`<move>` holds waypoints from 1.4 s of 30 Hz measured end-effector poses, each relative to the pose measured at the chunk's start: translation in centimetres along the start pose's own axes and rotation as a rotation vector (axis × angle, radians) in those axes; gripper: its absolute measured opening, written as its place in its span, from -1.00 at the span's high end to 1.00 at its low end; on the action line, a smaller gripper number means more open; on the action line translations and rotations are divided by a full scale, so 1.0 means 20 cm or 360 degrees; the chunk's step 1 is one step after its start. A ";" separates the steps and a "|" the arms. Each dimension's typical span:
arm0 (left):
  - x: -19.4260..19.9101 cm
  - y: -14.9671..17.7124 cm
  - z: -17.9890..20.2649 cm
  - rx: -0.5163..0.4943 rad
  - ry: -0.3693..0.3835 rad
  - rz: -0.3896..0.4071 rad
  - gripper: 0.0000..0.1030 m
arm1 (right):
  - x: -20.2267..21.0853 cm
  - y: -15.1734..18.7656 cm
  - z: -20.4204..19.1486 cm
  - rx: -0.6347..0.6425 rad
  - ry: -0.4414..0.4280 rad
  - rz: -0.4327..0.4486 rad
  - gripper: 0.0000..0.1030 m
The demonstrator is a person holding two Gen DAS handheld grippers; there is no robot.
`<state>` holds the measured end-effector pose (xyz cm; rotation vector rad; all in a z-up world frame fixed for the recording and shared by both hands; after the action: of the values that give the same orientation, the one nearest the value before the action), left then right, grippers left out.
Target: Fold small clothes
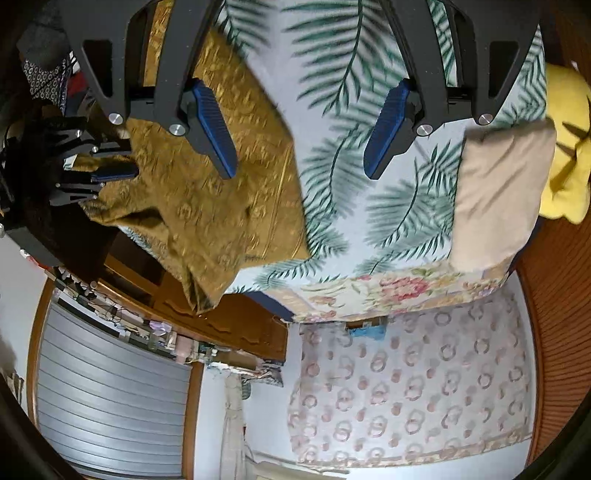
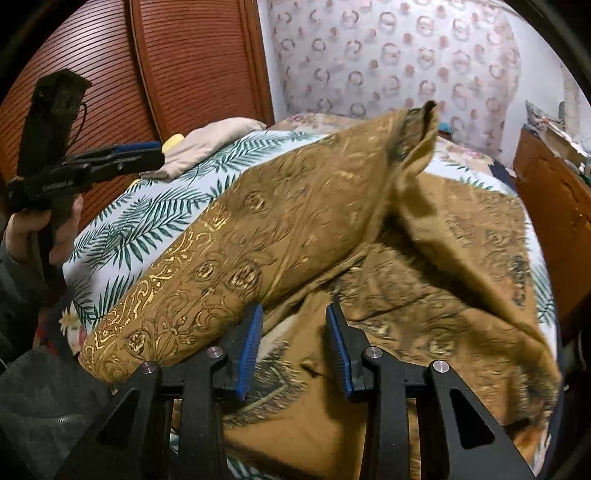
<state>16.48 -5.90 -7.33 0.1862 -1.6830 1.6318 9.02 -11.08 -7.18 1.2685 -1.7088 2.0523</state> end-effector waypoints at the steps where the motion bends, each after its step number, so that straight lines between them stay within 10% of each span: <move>1: 0.00 0.02 -0.01 0.0007 0.0001 -0.0004 -0.39 | -0.05 -0.01 0.02 -0.0002 -0.0019 -0.0001 0.29; 9: -0.02 0.14 -0.01 0.0031 0.0013 -0.0038 -0.39 | -0.16 -0.06 -0.03 0.0037 -0.0008 -0.0073 0.30; 13: -0.02 0.16 0.02 0.0019 0.0027 -0.0043 -0.39 | -0.14 -0.09 -0.05 0.0072 -0.0005 -0.0011 0.86; 27: 0.03 0.12 0.17 -0.0052 0.0080 -0.0015 -0.39 | 0.51 -0.11 0.27 -0.0105 0.0151 0.0371 0.92; 36: 0.02 0.10 0.24 -0.0073 0.0108 -0.0012 -0.39 | 0.60 0.12 0.41 -0.0171 0.0295 0.0198 0.91; 42: 0.00 0.07 0.23 -0.0060 0.0075 -0.0003 -0.39 | 0.59 -0.02 0.46 -0.0174 0.0356 0.0231 0.07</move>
<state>13.79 -9.75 -7.94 0.1300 -1.6758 1.5898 6.35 -23.23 1.19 0.8698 -1.8252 2.0553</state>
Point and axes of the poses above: each gripper's, at about its wrist camera, not at the fingertips, and x roughly against the way its jaws point, z to its right, y to its underside, the point moved 9 cm from there along -x, roughly the way its jaws point, and after that the axes turned 2 degrees about y, right-handed, at the moved point
